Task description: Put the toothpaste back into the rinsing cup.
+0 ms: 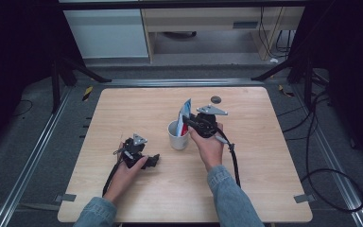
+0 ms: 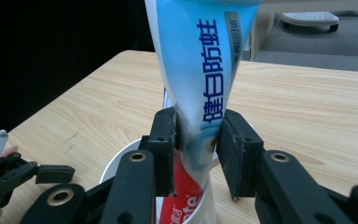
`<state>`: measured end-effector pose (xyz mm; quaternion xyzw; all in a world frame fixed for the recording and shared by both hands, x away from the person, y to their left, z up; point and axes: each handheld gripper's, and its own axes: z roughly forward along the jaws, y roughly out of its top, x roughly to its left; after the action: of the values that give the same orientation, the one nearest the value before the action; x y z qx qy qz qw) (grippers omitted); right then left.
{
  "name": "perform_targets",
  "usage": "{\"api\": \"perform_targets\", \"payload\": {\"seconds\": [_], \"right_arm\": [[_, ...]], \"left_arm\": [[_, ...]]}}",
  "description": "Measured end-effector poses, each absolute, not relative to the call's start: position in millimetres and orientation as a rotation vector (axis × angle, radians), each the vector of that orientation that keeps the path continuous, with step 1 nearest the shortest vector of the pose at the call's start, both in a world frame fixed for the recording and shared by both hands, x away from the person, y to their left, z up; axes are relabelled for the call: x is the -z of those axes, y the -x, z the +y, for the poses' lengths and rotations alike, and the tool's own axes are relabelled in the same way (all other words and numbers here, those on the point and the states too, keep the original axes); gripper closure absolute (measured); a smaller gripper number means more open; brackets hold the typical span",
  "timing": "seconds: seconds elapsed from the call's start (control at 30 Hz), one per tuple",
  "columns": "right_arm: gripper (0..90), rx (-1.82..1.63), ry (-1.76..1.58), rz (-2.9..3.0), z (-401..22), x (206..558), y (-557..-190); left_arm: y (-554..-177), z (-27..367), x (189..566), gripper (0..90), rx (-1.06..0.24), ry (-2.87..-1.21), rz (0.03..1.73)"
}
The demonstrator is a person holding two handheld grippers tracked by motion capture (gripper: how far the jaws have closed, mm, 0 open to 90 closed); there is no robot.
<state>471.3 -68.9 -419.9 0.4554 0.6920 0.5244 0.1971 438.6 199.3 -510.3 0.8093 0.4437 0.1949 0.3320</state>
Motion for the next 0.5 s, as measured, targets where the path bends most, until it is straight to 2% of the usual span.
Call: {"api": "perform_targets", "payload": {"seconds": [0.5], "right_arm": [[68.2,-1.463,-1.267,1.954,-66.8,421.6,-470.6]], "left_arm": [[-438.6,199.3,510.3,0.0,-0.510,-2.115,1.159]]}}
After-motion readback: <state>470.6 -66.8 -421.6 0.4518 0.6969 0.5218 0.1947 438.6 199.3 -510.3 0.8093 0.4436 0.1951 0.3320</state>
